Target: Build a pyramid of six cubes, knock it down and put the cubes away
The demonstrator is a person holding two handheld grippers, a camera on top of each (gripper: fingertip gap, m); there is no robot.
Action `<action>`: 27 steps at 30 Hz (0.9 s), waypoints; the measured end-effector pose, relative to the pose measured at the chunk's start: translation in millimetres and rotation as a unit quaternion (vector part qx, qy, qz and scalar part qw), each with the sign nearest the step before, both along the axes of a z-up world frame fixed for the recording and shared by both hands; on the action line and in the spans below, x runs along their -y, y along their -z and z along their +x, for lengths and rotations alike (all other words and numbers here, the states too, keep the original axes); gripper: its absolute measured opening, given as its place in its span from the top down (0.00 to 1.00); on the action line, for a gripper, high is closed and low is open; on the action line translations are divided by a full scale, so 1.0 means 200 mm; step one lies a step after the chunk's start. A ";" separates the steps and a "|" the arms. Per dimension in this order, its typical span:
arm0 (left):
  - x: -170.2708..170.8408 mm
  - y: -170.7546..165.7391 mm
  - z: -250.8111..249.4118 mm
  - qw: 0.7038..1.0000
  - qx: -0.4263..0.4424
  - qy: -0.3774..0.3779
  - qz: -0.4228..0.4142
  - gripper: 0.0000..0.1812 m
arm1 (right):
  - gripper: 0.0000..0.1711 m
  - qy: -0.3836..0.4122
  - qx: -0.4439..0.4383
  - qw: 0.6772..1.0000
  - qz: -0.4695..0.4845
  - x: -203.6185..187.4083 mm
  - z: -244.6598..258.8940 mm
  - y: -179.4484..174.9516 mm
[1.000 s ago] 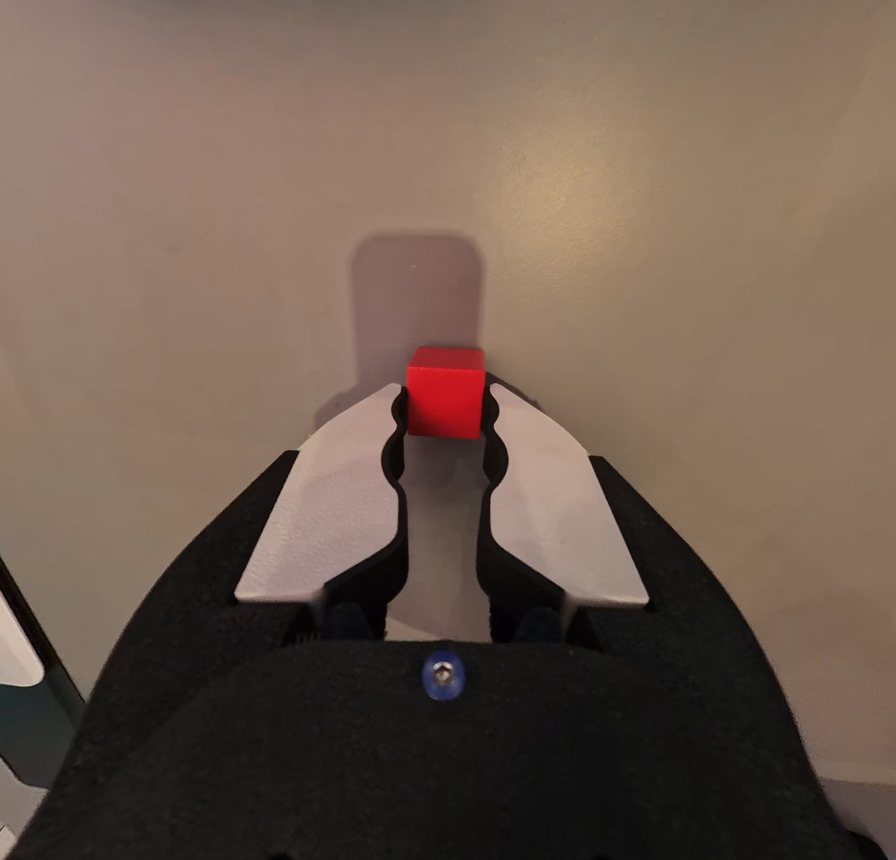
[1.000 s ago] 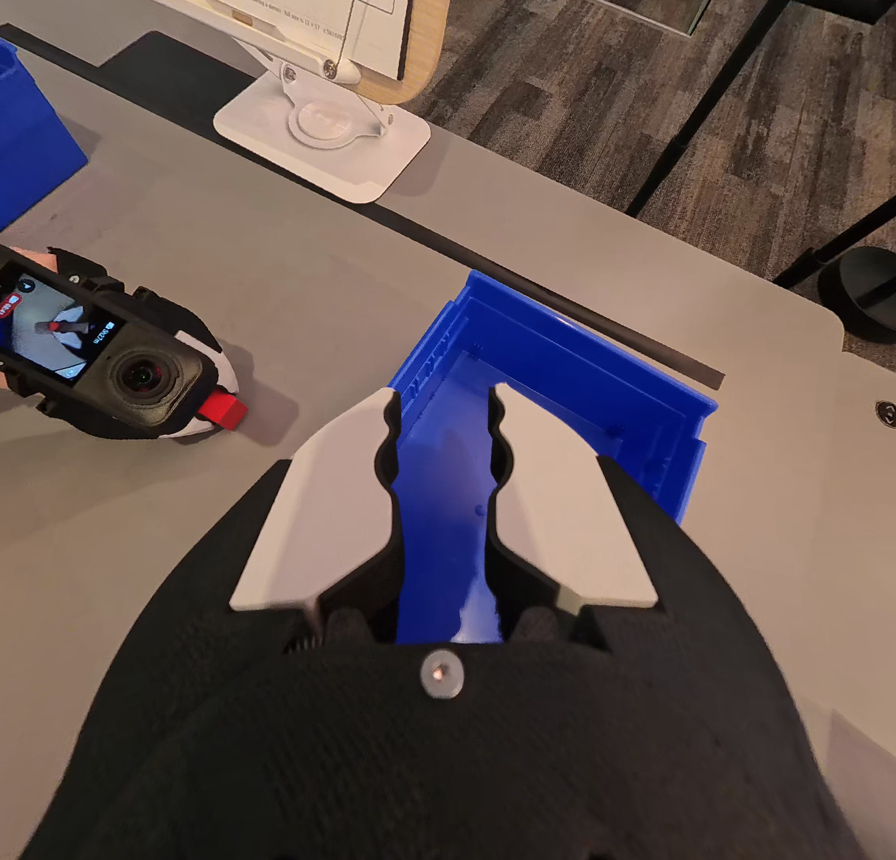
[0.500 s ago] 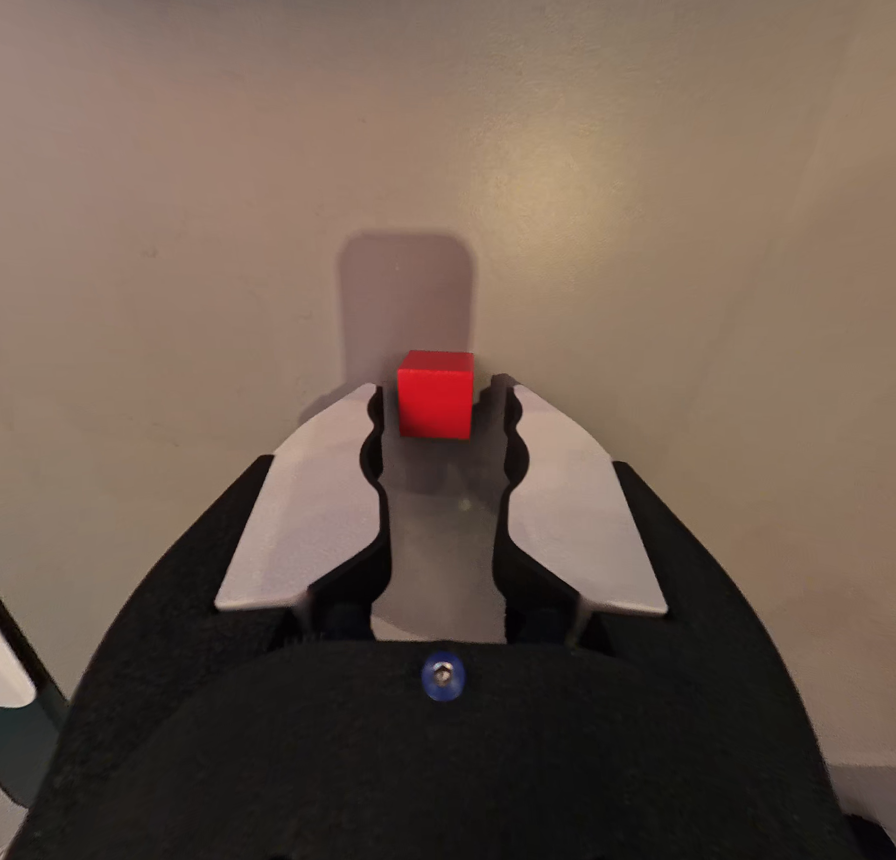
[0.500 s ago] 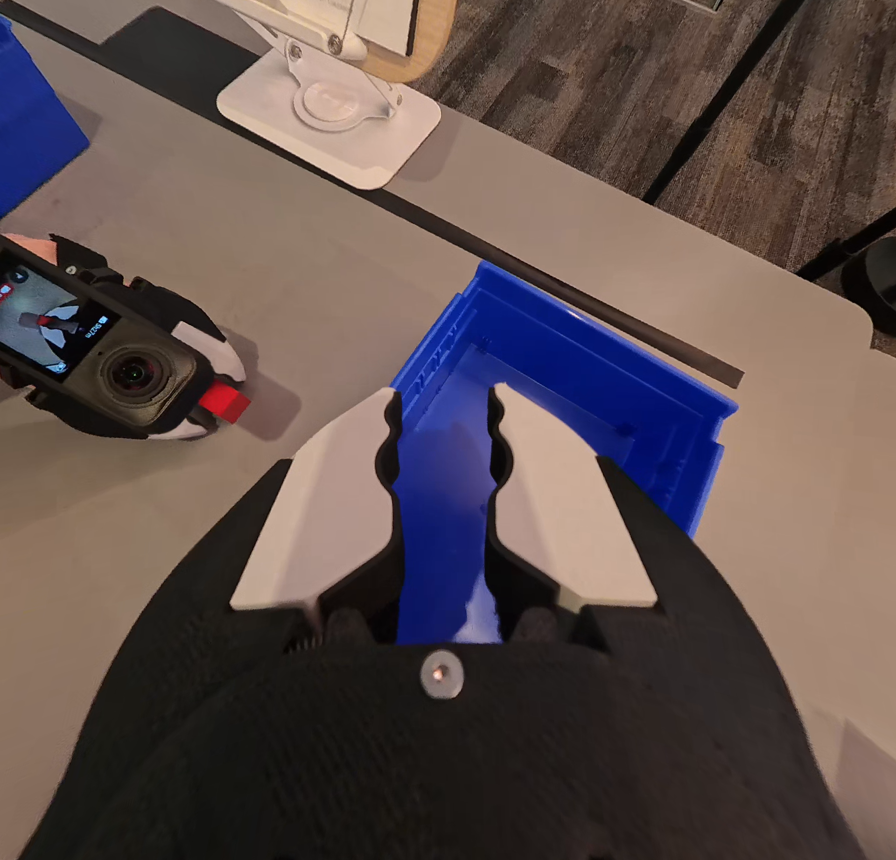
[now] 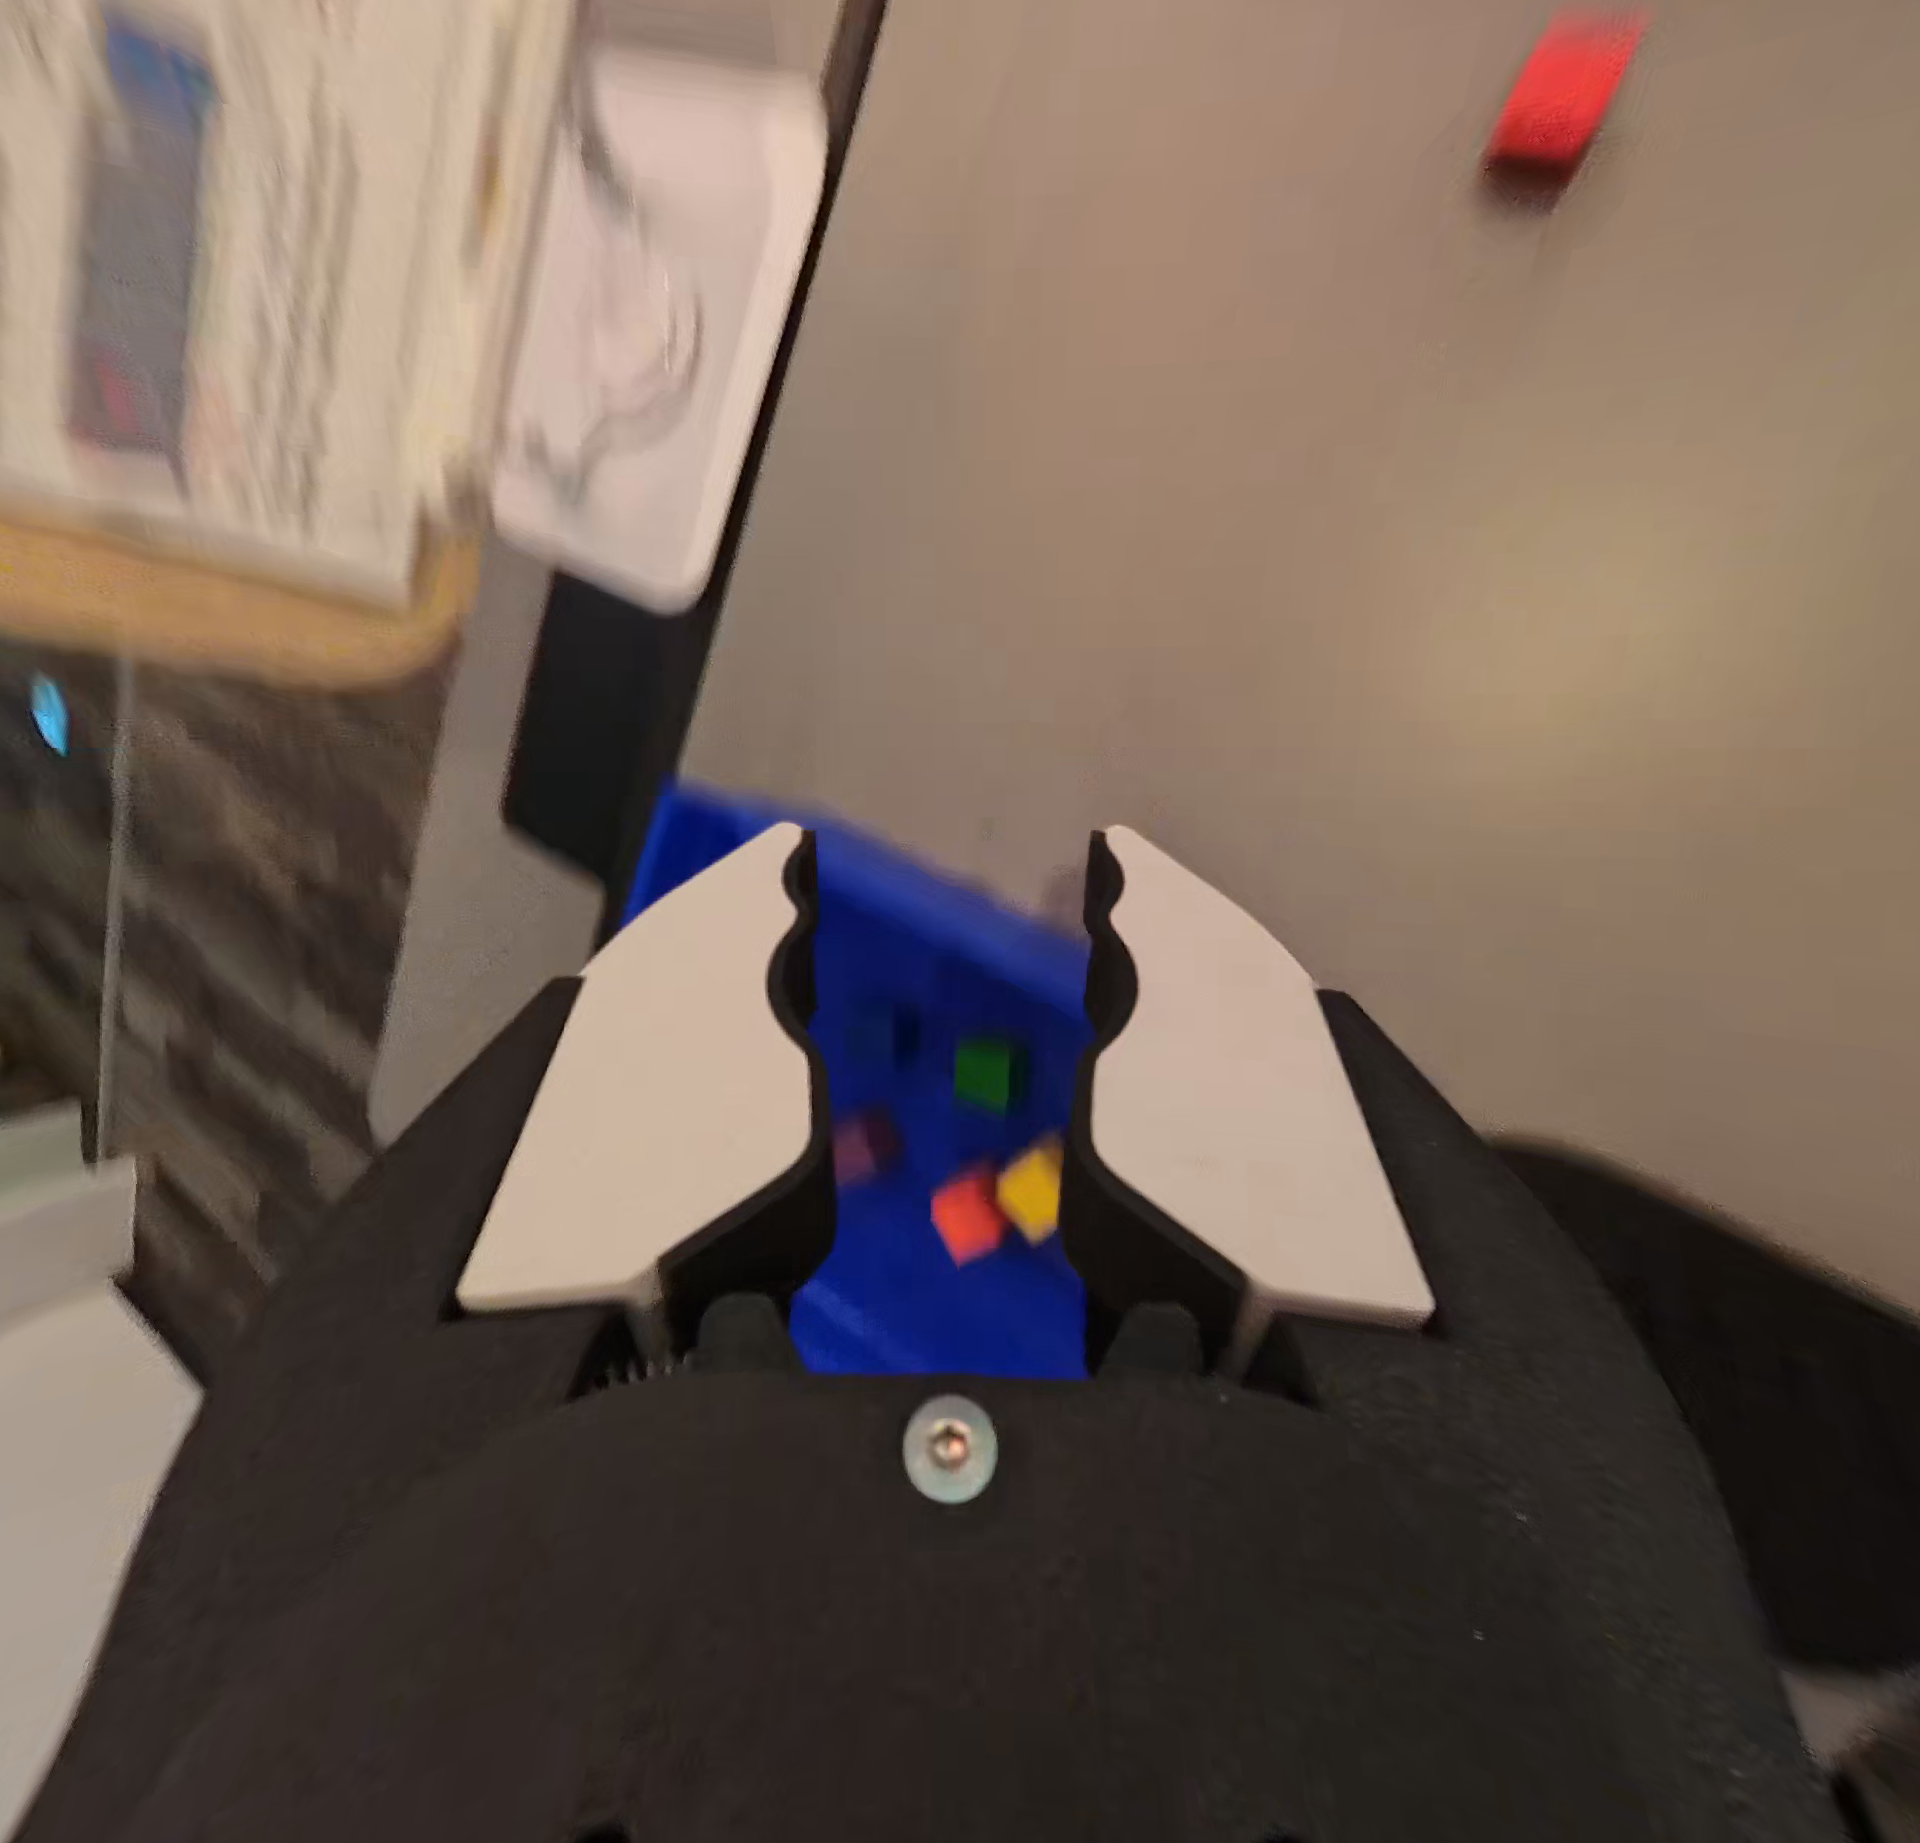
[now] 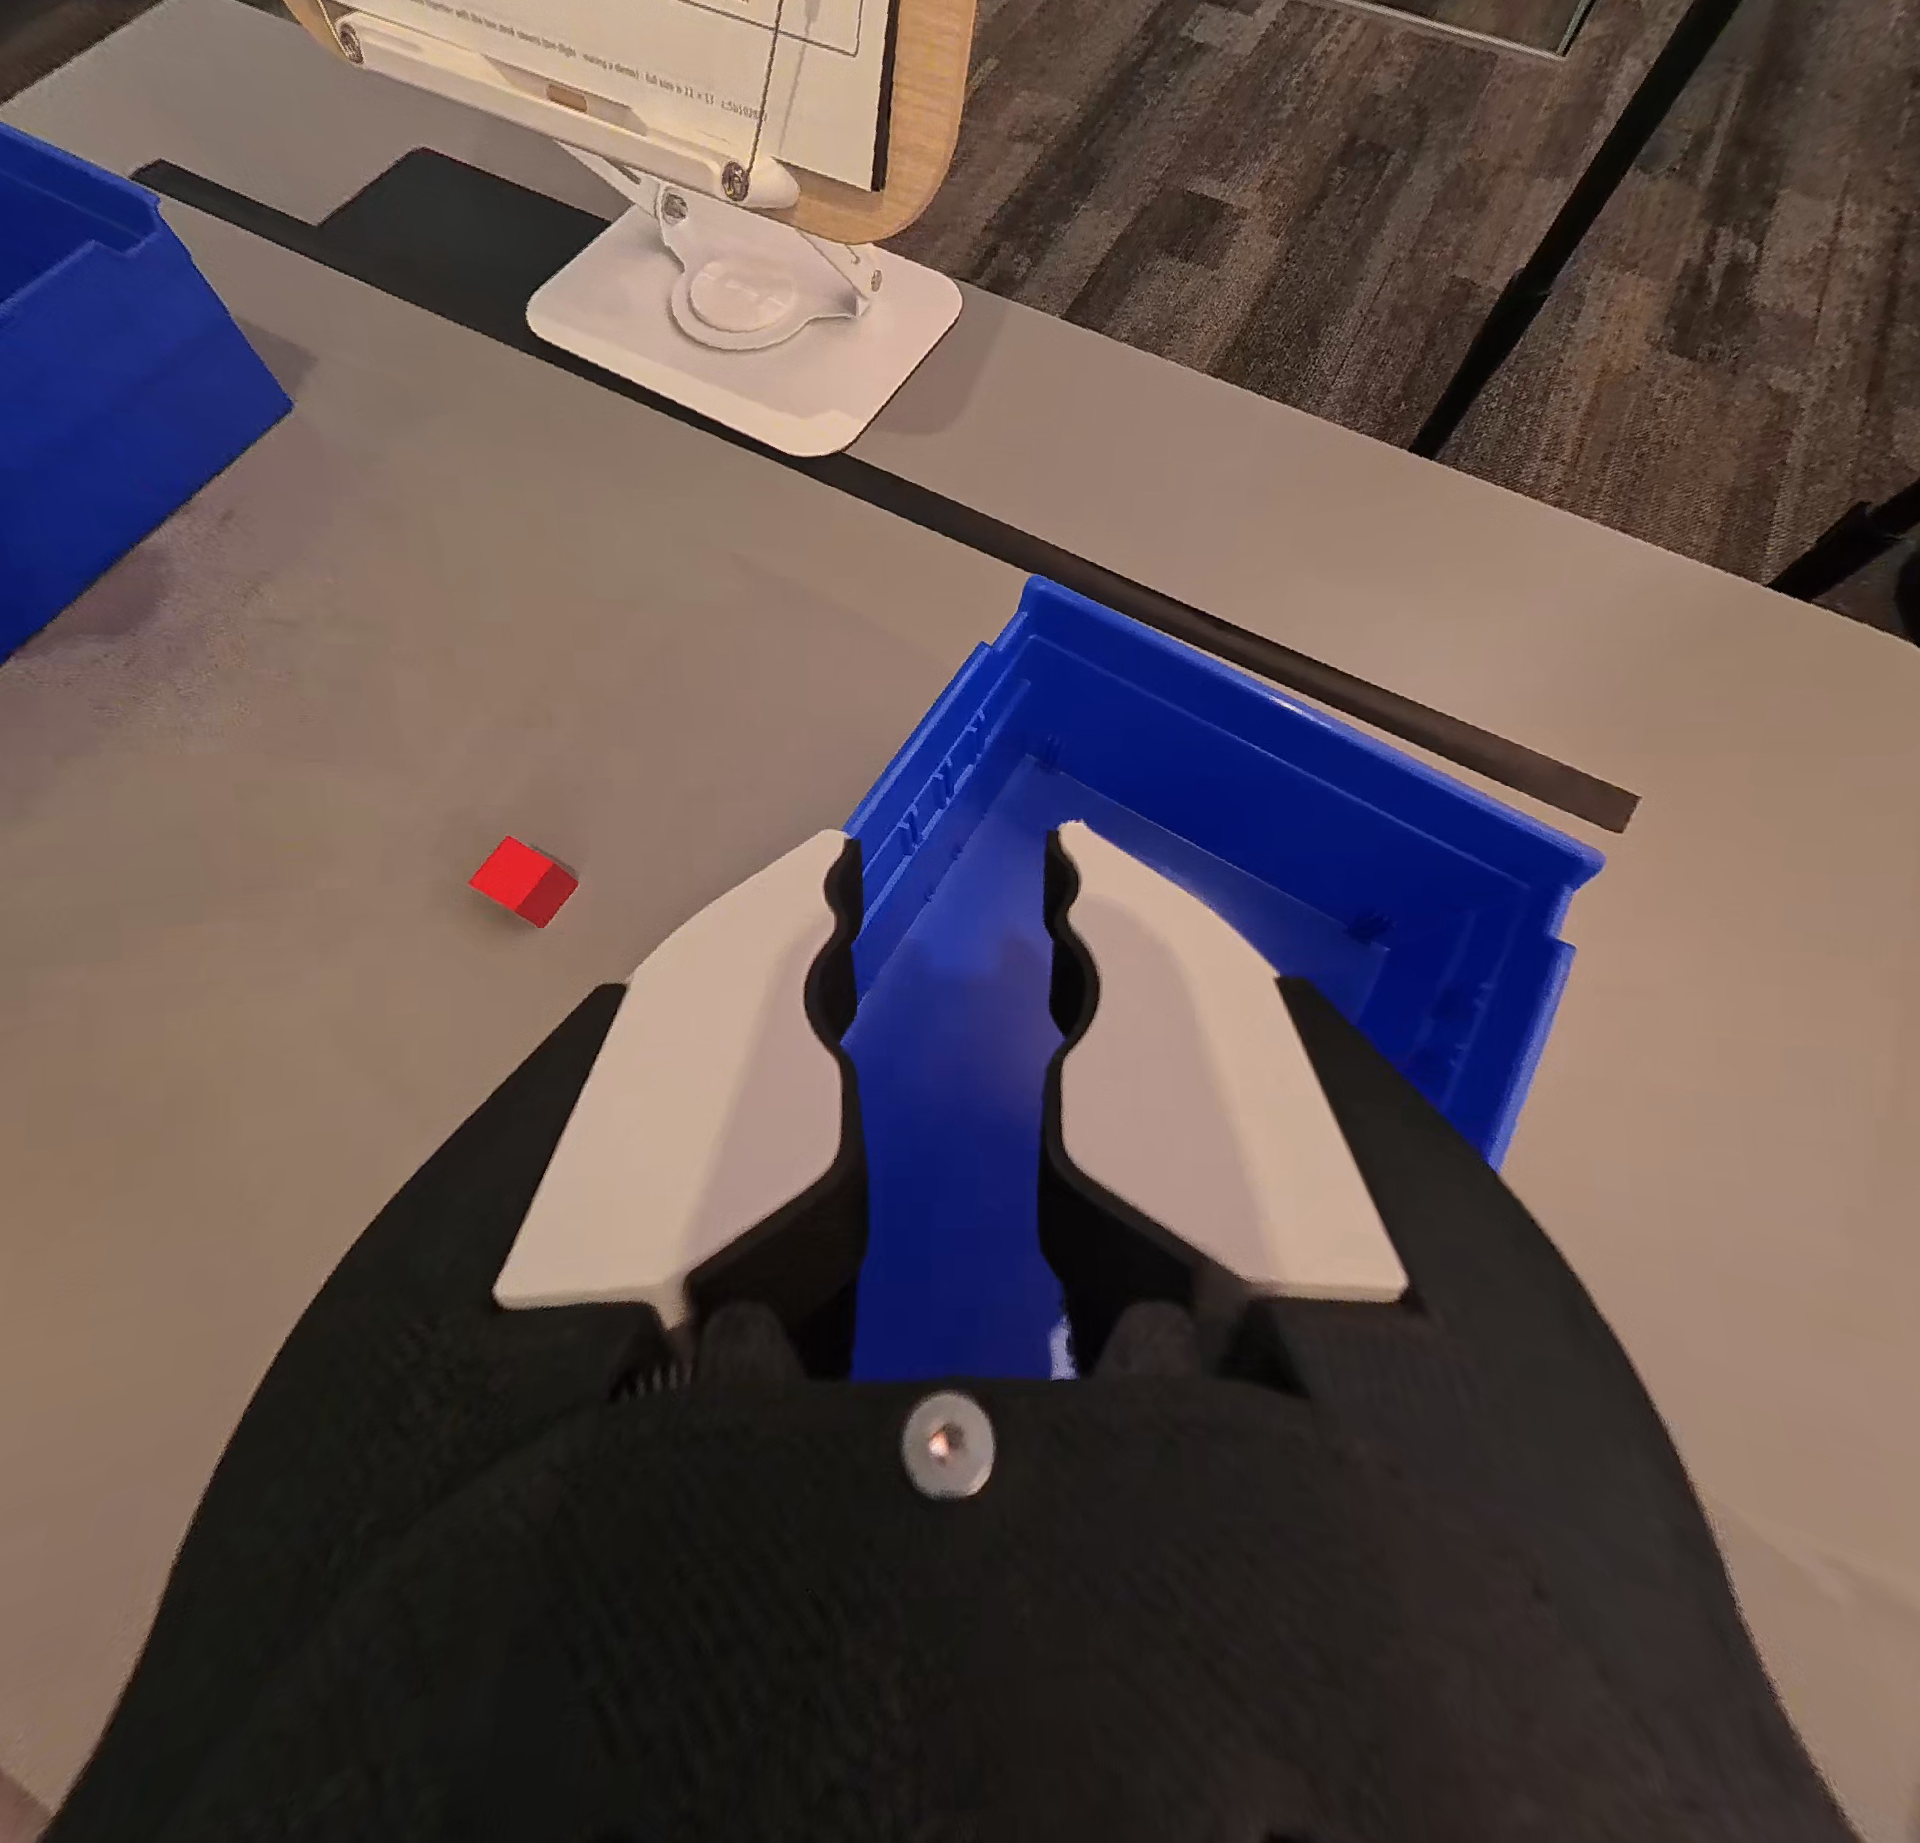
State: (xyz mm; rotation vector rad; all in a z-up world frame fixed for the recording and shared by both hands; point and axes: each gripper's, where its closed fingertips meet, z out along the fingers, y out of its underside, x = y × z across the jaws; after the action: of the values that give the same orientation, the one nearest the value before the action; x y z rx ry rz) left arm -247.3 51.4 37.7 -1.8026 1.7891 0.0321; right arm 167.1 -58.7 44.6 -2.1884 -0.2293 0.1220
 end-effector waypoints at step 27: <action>-0.12 0.83 -0.85 0.919 -0.031 -0.343 -0.193 0.76 | 0.79 -0.015 0.023 0.998 -0.060 -0.06 -0.07 0.15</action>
State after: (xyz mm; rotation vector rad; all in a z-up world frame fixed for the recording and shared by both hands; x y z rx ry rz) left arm -417.0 75.5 -128.0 -2.6655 1.1627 0.0118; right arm 152.9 -47.4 14.7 -2.3089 -0.2877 0.1039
